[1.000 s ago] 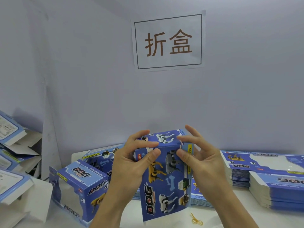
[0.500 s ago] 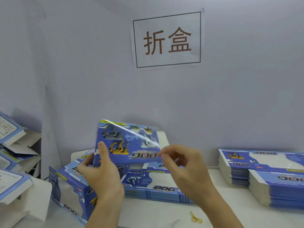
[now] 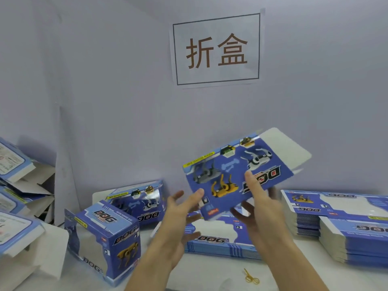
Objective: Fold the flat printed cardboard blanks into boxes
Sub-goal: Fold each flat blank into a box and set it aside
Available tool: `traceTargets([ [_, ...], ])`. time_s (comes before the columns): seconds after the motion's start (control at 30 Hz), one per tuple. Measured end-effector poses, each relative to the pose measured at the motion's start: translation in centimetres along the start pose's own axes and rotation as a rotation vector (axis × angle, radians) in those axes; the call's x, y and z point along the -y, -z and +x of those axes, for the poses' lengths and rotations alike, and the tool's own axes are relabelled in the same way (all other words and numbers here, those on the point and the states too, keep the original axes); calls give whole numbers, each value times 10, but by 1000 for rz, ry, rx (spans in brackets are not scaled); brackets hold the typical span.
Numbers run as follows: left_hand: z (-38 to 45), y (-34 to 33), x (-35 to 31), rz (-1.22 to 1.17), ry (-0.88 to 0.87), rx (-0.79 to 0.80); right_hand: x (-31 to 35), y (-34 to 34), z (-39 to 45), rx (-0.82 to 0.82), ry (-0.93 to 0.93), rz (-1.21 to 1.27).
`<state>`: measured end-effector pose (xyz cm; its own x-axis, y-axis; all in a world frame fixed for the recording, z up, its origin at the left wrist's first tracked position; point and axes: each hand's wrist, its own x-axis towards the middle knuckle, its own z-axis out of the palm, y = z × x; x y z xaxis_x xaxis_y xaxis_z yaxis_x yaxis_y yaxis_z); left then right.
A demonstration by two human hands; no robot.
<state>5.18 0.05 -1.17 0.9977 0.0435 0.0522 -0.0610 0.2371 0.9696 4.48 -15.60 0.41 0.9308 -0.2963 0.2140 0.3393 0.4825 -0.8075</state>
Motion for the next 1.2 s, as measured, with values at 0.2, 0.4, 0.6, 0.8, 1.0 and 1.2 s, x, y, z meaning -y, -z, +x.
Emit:
traceTargets([
  [0.2, 2, 13, -4, 125, -294, -112, 0, 34, 12, 390, -44, -487],
  [0.4, 2, 8, 3, 71, -442, 8, -18, 27, 2, 685, -107, -646],
  [0.6, -5, -5, 9, 83, -546, -72, -29, 20, 2, 446, 173, -401],
  [0.8, -5, -9, 19, 179, -612, -141, -33, 29, 7, 478, 158, -389],
  [1.0, 0, -9, 21, 209, -478, -103, -30, 26, 8, 346, 70, -408],
  [1.2, 7, -5, 17, 121, -372, -128, -29, 25, 17, 363, 29, -484],
])
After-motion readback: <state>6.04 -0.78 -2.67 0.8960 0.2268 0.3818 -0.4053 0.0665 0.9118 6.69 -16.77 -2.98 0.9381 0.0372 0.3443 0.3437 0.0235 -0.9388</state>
